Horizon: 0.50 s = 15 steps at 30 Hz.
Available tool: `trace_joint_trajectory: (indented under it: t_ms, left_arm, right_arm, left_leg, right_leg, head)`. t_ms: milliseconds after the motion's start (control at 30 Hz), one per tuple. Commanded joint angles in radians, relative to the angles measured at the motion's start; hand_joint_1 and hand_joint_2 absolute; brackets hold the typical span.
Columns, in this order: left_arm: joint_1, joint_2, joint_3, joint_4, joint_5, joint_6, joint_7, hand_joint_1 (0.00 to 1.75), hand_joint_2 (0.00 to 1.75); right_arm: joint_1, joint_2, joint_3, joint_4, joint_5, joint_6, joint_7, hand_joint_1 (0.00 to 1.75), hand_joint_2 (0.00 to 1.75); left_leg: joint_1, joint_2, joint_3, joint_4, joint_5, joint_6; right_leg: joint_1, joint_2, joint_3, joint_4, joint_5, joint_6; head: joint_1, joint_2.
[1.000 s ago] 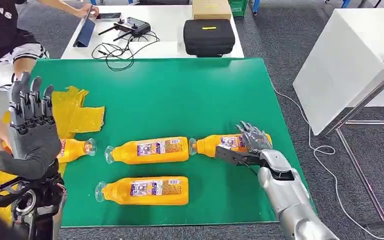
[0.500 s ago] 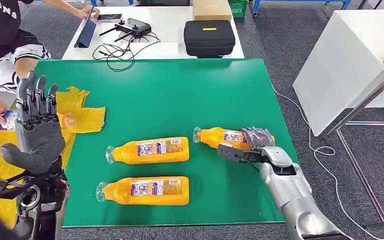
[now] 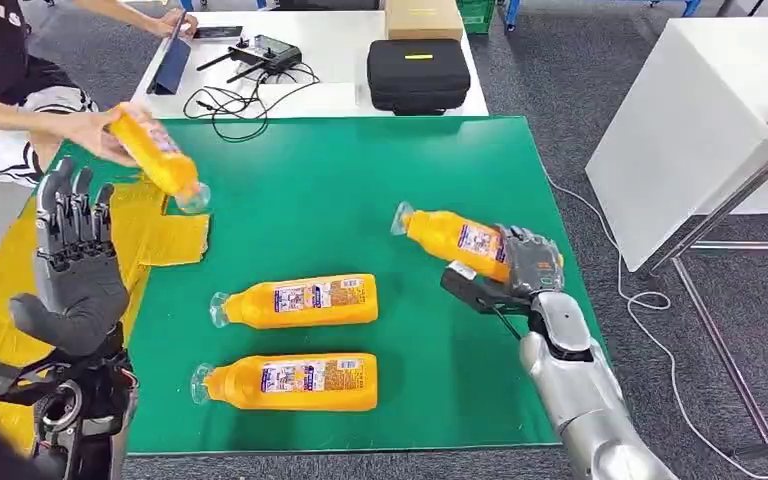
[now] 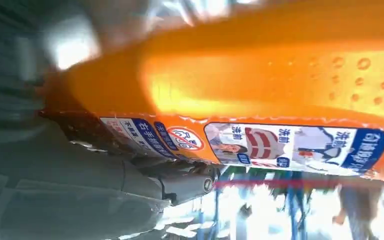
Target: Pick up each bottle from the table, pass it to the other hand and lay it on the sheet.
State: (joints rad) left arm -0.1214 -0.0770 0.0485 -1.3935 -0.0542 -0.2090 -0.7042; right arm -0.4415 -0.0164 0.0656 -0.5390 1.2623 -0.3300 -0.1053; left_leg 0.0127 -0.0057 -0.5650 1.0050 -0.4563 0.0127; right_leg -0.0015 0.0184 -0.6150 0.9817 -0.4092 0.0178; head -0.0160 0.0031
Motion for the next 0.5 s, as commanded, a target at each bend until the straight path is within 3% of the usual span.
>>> trace_joint_trajectory:
  t_ms: [33, 67, 133, 200, 267, 500]
  left_arm:
    - [-0.041, -0.002, 0.012, 0.198, -0.097, 0.032, 0.006, 0.0, 1.75]
    - [-0.077, 0.0, 0.004, 0.301, -0.168, 0.061, 0.009, 0.0, 1.75]
    - [-0.136, -0.017, 0.017, 0.412, -0.267, 0.154, 0.142, 0.0, 1.75]
    - [-0.151, -0.023, 0.021, 0.429, -0.265, 0.147, 0.178, 0.0, 1.75]
    - [-0.148, -0.028, 0.001, 0.409, -0.204, 0.051, 0.164, 0.0, 1.75]
    - [-0.131, -0.047, -0.108, 0.294, -0.188, 0.074, 0.21, 0.0, 1.75]
  right_arm:
    - [0.028, 0.109, -0.188, -0.202, -0.241, -0.154, -0.146, 1.75, 1.75]
    - [0.05, 0.13, -0.204, -0.274, -0.319, -0.173, -0.209, 1.75, 1.75]
    - [0.102, 0.176, -0.227, -0.41, -0.537, -0.15, -0.323, 1.75, 1.75]
    - [0.127, 0.198, -0.195, -0.473, -0.656, -0.12, -0.378, 1.75, 1.75]
    - [0.141, 0.217, -0.139, -0.509, -0.817, -0.006, -0.441, 1.75, 1.75]
    - [0.117, 0.224, 0.077, -0.428, -0.994, 0.15, -0.475, 1.75, 1.75]
  left_leg:
    - [-0.001, 0.001, 0.004, -0.002, -0.001, 0.0]
    - [-0.001, 0.002, 0.005, -0.002, -0.001, 0.0]
    - [-0.001, 0.0, 0.005, -0.003, 0.0, 0.0]
    - [-0.001, -0.003, 0.004, -0.002, 0.0, -0.001]
    - [0.0, -0.004, 0.002, -0.001, 0.0, 0.0]
    - [0.001, -0.001, 0.003, -0.001, -0.001, 0.0]
  right_leg:
    - [0.0, 0.0, 0.003, -0.001, -0.001, 0.0]
    - [-0.001, 0.0, 0.004, -0.001, -0.001, 0.0]
    - [-0.001, -0.001, 0.004, -0.001, -0.001, 0.0]
    - [-0.001, -0.004, 0.003, 0.0, -0.001, 0.0]
    - [0.0, -0.004, 0.002, 0.0, -0.001, 0.0]
    - [0.001, -0.002, 0.002, 0.0, -0.002, 0.0]
  head:
    - [0.0, 0.0]
    - [0.0, 0.0]
    - [0.0, 0.0]
    - [0.0, 0.0]
    - [0.0, 0.0]
    - [0.0, 0.0]
